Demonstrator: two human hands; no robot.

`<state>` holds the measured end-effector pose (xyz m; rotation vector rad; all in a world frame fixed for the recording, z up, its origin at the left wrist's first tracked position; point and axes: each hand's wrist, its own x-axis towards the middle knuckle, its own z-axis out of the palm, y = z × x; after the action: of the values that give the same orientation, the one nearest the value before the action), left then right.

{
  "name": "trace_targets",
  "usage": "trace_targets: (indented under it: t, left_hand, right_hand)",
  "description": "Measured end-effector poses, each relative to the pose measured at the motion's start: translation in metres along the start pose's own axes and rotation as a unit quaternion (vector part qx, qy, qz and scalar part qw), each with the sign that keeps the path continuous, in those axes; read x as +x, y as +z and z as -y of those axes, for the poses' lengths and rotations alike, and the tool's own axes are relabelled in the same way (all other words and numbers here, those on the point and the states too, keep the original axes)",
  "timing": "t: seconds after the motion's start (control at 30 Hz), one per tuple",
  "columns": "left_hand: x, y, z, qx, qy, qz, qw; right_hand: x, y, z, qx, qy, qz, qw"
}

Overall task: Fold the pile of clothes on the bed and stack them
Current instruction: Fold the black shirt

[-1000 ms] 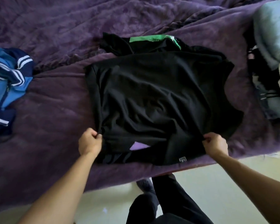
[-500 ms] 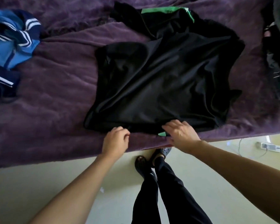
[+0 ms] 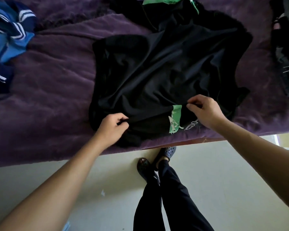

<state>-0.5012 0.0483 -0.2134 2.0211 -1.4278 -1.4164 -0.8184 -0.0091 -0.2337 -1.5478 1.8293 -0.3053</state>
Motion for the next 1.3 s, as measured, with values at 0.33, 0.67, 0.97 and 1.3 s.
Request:
trace_targets:
  t: [0.33,0.67,0.97,1.3]
  left_hand:
    - [0.066,-0.065,0.003,0.214,-0.023,-0.247,0.945]
    - [0.048,-0.007,0.053,0.338,0.013,-0.095,0.936]
    - [0.034,0.018,0.037,0.453,0.207,-0.114,0.860]
    - [0.071,0.007,0.058,0.492,0.126,-0.067,0.859]
  right_hand:
    - [-0.002,-0.001,-0.019,-0.032,-0.030,-0.163,0.986]
    - [0.009,-0.037,-0.054,-0.013,0.033,0.002,0.999]
    - [0.012,-0.044,-0.021,-0.233,-0.183,-0.080,0.952]
    - [0.030,0.003,-0.052,-0.346,-0.123,-0.002,0.930]
